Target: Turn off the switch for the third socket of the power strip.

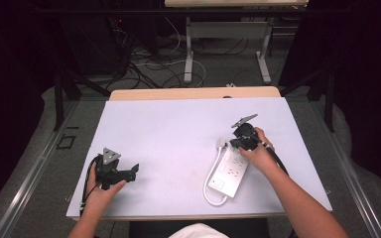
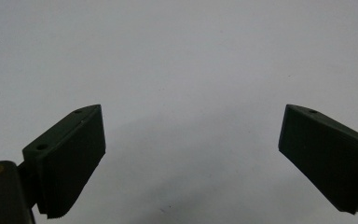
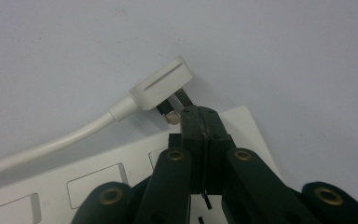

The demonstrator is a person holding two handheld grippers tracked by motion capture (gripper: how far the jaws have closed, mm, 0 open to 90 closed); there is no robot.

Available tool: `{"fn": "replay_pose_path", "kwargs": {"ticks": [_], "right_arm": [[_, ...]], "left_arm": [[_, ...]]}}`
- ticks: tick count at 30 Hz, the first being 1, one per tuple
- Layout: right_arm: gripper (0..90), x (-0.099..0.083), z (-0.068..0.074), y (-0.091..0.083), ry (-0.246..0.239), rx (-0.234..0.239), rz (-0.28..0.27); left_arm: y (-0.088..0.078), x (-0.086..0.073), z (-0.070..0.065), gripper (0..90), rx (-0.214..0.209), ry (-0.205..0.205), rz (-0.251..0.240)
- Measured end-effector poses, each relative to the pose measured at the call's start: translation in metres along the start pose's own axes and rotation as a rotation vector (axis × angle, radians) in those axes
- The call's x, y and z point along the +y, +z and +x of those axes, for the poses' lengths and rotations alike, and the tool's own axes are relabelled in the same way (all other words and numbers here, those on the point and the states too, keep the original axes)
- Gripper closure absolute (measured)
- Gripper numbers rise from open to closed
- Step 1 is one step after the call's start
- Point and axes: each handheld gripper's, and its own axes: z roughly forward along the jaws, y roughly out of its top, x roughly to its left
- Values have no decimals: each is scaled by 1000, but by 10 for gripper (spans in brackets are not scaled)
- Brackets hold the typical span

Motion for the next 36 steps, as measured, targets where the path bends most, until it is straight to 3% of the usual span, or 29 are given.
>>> {"fn": "replay_pose_path", "kwargs": {"ticks": [18,36], "right_arm": [[897,1,1,0,1,-17,12],[794,0,0,-8,-24,-30,16]], "left_arm": [[0,-1,0,70,4,-3,-2],[1,-1,0,70,-1,-11,-1]]}}
